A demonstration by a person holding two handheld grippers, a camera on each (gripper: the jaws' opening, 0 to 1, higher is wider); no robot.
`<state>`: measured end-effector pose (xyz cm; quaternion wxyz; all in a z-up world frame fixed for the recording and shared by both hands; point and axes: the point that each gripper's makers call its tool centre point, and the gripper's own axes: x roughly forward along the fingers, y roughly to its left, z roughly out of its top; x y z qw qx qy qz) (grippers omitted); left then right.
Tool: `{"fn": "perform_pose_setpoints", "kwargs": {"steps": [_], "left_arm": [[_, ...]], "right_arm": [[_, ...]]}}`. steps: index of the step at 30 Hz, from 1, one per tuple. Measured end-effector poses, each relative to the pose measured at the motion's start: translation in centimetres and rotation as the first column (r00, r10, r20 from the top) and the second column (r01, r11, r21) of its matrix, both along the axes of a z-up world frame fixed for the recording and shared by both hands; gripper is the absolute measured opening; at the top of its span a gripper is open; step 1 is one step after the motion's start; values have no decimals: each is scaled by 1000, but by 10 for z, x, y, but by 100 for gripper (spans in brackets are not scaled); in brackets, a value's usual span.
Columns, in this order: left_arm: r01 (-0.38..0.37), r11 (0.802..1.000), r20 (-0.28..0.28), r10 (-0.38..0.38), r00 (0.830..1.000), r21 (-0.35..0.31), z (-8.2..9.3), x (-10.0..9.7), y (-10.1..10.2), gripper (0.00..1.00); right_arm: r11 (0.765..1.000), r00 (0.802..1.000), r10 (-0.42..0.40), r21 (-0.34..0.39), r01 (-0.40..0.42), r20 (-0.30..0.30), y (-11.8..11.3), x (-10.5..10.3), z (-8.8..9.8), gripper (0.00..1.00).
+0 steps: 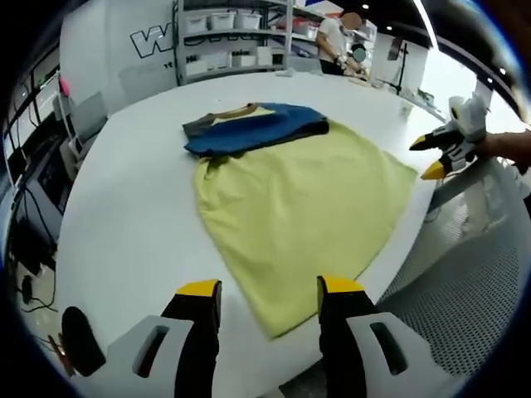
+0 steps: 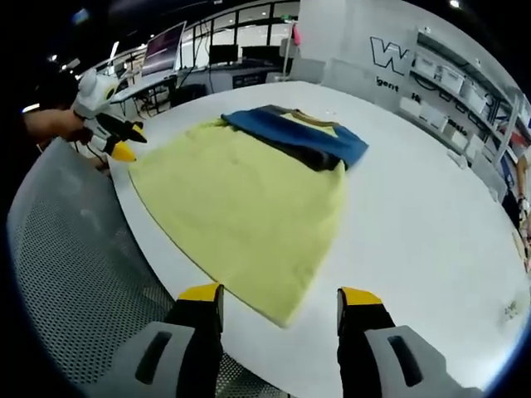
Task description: Fold the garment on the visible template until the final outline fits inside the template.
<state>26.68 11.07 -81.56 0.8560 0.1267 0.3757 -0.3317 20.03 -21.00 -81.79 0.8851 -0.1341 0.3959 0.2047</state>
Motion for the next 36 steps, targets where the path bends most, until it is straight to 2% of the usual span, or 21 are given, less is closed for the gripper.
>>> {"fn": "perform_pose_setpoints", "kwargs": {"steps": [7,17,20,25,28,36], "left_arm": [[9,1000,-16,-9,1000,10,-5,-2,-3,48],[29,999,-44,-28,999,29,-8,-3,2,49],[26,1000,-48,-27,998,-8,-7,-3,-1,52],[25,999,-54,-23,998,28,-10,0,5,53],[31,999,-62,-29,998,38,-13,-1,6,53],[32,998,-66,-28,997,55,-21,-1,7,48]], "right_arm": [[998,999,-40,57,41,-14,1,2,1,54],[999,1000,-14,33,15,-24,-1,6,-2,54],[999,999,-2,35,3,-48,2,6,-6,53],[999,995,25,27,-22,-92,5,3,-14,52],[999,994,50,10,-49,-93,5,4,-16,50],[998,994,58,11,-57,-92,6,6,-20,43]]}}
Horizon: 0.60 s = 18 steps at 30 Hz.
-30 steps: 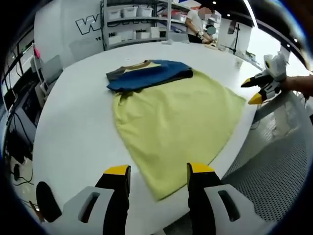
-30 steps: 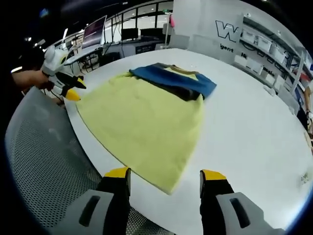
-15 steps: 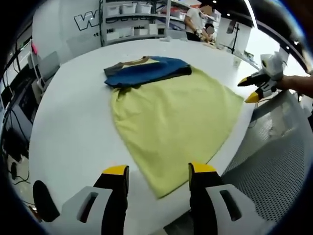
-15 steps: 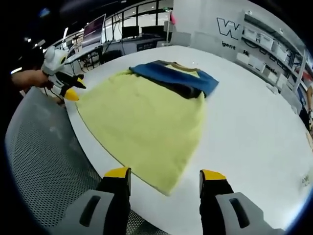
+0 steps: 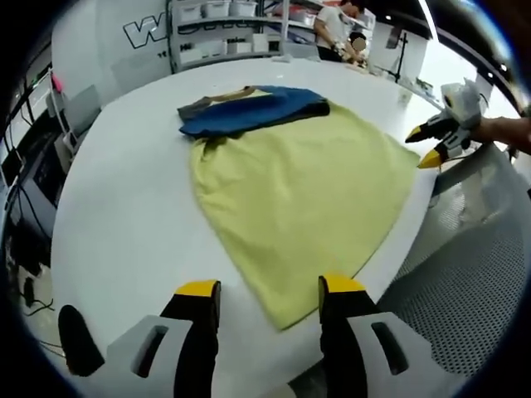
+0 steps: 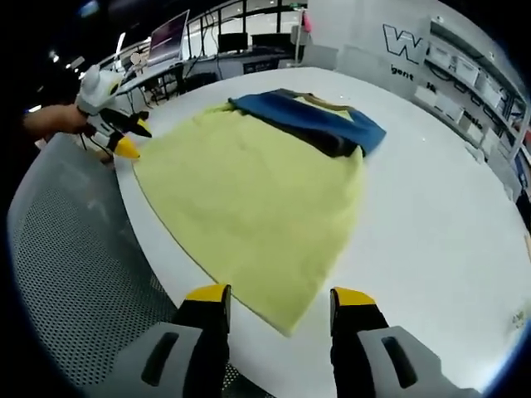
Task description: Fold the garment on the visible template until the final outline fits inside the template.
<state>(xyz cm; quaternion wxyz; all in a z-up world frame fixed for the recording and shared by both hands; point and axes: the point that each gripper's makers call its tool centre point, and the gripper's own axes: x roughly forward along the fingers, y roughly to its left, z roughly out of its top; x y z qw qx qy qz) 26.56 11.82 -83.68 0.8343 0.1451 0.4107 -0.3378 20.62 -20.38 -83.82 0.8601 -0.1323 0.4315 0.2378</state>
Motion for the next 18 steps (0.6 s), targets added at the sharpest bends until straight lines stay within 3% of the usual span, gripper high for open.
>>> {"fn": "perform_pose_setpoints", "kwargs": {"steps": [3,18], "left_arm": [[5,1000,14,-5,1000,1,0,1,-2,42],[28,999,38,-29,999,21,-3,7,-9,33]], "right_arm": [[1000,1000,0,6,0,7,1,2,0,40],[1000,1000,-4,10,4,1,-1,4,-6,28]]}}
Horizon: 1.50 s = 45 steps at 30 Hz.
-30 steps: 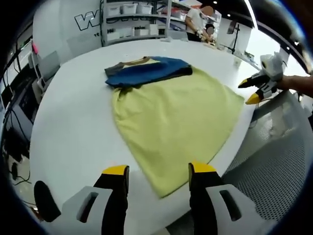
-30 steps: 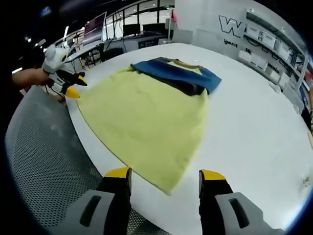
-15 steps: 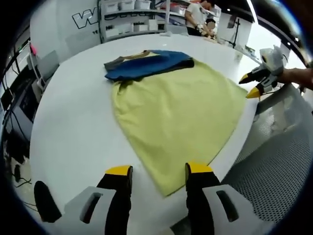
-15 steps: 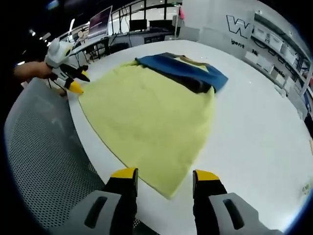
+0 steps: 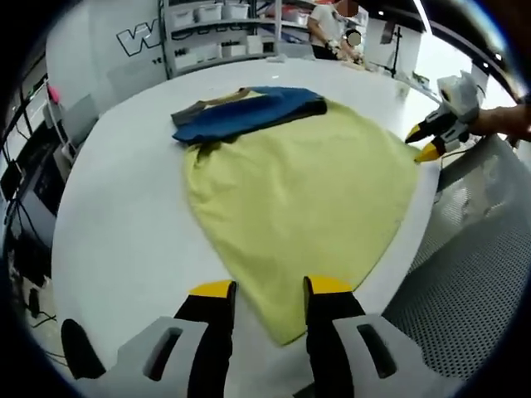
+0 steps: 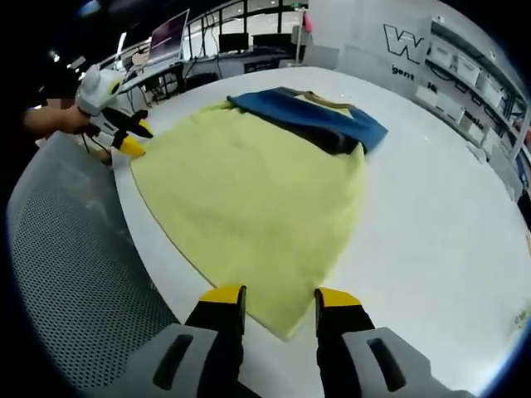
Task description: Fold the garment on the visible template until the final outline fits inside the template.
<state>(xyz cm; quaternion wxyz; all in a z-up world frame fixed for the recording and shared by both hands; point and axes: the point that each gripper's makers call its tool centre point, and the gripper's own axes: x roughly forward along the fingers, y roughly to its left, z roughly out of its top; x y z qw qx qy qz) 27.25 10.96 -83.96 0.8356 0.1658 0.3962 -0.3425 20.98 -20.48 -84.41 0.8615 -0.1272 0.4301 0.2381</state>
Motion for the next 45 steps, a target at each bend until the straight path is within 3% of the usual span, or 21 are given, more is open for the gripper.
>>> {"fn": "perform_pose_setpoints", "kwargs": {"steps": [6,14,31,36,39,45], "left_arm": [[20,1000,6,-20,1000,24,0,0,2,25],[24,999,3,-24,1000,33,-1,0,4,9],[8,1000,0,-8,1000,22,2,1,6,8],[6,1000,9,-6,1000,29,5,2,9,13],[-2,1000,12,2,1000,29,7,2,10,21],[-10,999,3,10,1000,34,6,-2,13,26]], "right_arm": [[1000,1000,7,-8,-7,7,-1,0,0,20],[1000,1000,-6,-23,6,7,-7,1,-1,0],[998,998,-56,-2,56,13,-11,2,3,0],[997,997,-71,-1,71,9,-13,2,5,11],[997,997,-76,-12,76,-4,-15,-2,4,13],[995,995,-98,4,99,-30,-18,-8,3,16]]}}
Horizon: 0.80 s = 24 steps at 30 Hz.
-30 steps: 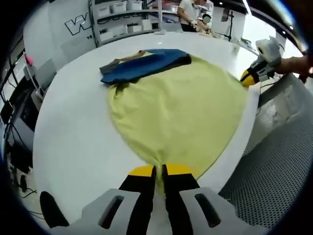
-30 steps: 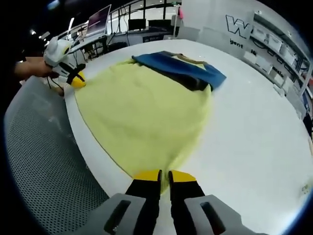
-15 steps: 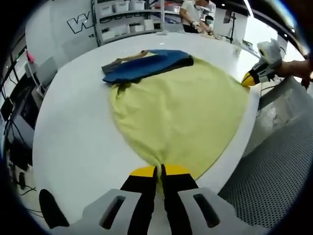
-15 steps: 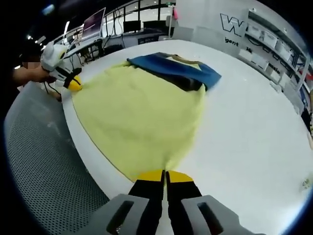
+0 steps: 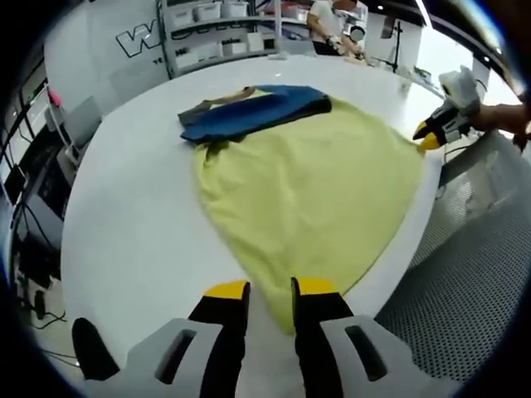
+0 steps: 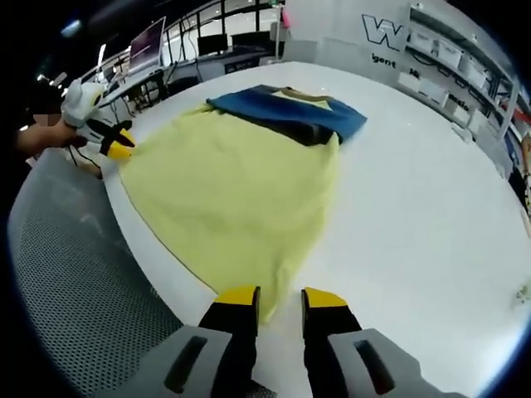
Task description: Fold the garment on the visible template until the final outline fits inside the template.
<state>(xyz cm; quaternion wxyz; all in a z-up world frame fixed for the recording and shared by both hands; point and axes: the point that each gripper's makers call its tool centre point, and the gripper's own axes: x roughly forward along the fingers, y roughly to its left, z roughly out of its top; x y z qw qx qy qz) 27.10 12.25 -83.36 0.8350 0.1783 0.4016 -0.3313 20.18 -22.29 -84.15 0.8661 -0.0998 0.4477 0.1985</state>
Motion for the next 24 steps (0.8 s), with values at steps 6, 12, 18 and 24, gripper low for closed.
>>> {"fn": "perform_pose_setpoints", "kwargs": {"steps": [6,12,18,24], "left_arm": [[-10,1000,-30,11,999,13,-5,-7,3,31],[-12,1000,-45,12,999,15,-6,-12,4,30],[-16,1000,-57,17,998,13,-7,-16,5,26],[-13,1000,-59,14,998,21,-7,-16,5,24]], "right_arm": [[1000,1000,14,9,-14,-7,2,-3,-3,19],[999,999,40,-9,-40,-21,4,-6,-5,18],[998,998,57,-21,-57,-26,6,-8,-5,15],[999,998,48,-9,-49,-28,6,-9,-5,13]]}}
